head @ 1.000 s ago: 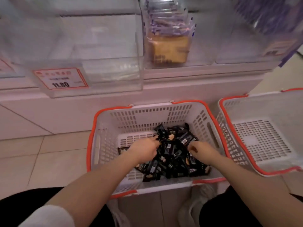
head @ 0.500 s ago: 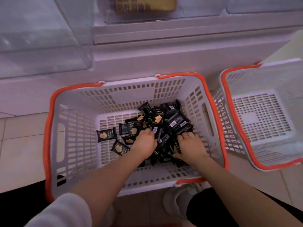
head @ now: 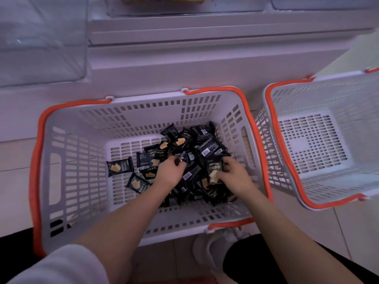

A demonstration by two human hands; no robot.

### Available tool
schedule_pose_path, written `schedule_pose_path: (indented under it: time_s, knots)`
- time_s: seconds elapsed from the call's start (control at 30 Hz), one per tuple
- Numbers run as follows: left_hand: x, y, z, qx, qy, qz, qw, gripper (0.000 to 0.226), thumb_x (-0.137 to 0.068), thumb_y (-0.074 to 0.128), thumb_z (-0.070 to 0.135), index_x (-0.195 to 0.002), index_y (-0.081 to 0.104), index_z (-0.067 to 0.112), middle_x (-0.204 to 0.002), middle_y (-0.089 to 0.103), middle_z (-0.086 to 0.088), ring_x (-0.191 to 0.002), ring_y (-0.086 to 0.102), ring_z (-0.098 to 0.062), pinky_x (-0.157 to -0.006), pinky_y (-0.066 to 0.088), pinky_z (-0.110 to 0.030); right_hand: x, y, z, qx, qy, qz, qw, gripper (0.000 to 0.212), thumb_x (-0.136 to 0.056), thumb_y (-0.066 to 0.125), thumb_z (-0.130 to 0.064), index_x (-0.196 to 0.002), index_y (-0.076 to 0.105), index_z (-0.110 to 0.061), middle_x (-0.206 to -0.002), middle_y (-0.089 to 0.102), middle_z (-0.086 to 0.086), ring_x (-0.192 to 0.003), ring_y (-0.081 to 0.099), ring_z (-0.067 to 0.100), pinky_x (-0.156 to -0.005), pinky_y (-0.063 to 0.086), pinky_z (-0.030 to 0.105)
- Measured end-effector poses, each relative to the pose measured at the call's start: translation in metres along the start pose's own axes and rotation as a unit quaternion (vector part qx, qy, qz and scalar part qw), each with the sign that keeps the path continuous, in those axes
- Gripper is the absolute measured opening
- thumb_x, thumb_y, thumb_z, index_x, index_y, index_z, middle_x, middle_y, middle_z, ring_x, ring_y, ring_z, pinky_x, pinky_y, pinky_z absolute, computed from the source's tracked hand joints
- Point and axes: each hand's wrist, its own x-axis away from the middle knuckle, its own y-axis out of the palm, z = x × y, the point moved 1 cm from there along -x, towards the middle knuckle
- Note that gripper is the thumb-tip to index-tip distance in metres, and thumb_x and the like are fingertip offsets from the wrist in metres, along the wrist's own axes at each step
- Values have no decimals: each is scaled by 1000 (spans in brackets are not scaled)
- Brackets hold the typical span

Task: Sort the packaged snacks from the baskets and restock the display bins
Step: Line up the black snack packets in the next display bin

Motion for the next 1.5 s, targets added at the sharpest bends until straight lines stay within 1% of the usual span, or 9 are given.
schedule_pose_path:
  time_s: [0.13,0.23,0.3,0.63,0.77,1.0,1.17,1.33,1.5]
  knots:
    - [26,-28,-18,342,-98,-9,934,19,-94,42,19,-91,60,15,-88,57,-1,-80,54,-17,-73,42,-30,13,10,-17,-348,70,-113,928,29,-85,50,8,-104,63,-10,-92,72,7,-81,69,18,-69,52,29]
    - [47,-48,-30,586,-135,-74,795,17,-94,39,11,-91,54,4,-78,69,-12,-70,64,-27,-64,52,-32,25,25,-22,-366,48,-173,913,31,-89,49,6,-107,63,-14,-98,71,6,-86,67,17,-79,50,31]
    - [57,-56,-36,619,-132,-93,769,16,-95,38,10,-94,53,2,-73,72,-14,-68,66,-28,-58,55,-30,33,37,-24,-338,32,-187,922,35,-89,49,6,-118,59,-10,-103,68,8,-91,63,19,-84,48,30]
    - [67,-51,-62,479,-45,-107,870,17,-95,48,23,-97,62,15,-88,73,0,-81,69,-13,-75,53,-30,51,93,-39,-263,19,-122,957,14,-87,58,2,-93,58,-11,-84,65,4,-78,64,16,-69,56,24]
    - [65,-51,-80,243,-10,-70,967,35,-83,66,36,-113,60,20,-105,68,4,-93,64,-13,-74,49,-26,46,105,-34,73,-71,-75,992,17,-87,64,-23,-92,63,-7,-83,66,4,-77,60,17,-69,45,29]
    - [60,-53,-104,225,-77,-18,971,36,-83,68,32,-114,54,21,-114,54,5,-97,54,-7,-88,38,-23,17,73,-2,493,-73,26,867,46,-92,51,-31,-127,43,-3,-130,42,15,-123,40,32,-94,43,40]
    - [53,-53,-99,218,-86,-6,972,50,-86,65,28,-129,49,9,-104,48,6,-92,50,-8,-82,38,-22,8,59,10,538,4,-9,843,43,-91,54,-25,-126,42,-3,-128,51,14,-119,48,31,-91,43,38]
    - [54,-53,-89,242,-88,-13,966,47,-90,59,21,-133,41,15,-110,58,-6,-82,60,-14,-67,48,-25,20,68,-7,422,-240,-82,870,58,-86,63,-28,-138,38,-19,-131,48,5,-122,45,25,-100,39,38]
    - [53,-60,-78,250,-64,-57,965,28,-92,53,16,-117,54,27,-88,62,5,-66,61,-5,-50,45,-17,38,86,-26,447,-388,-89,801,54,-85,57,-9,-136,41,-14,-139,47,6,-133,36,23,-106,28,35]
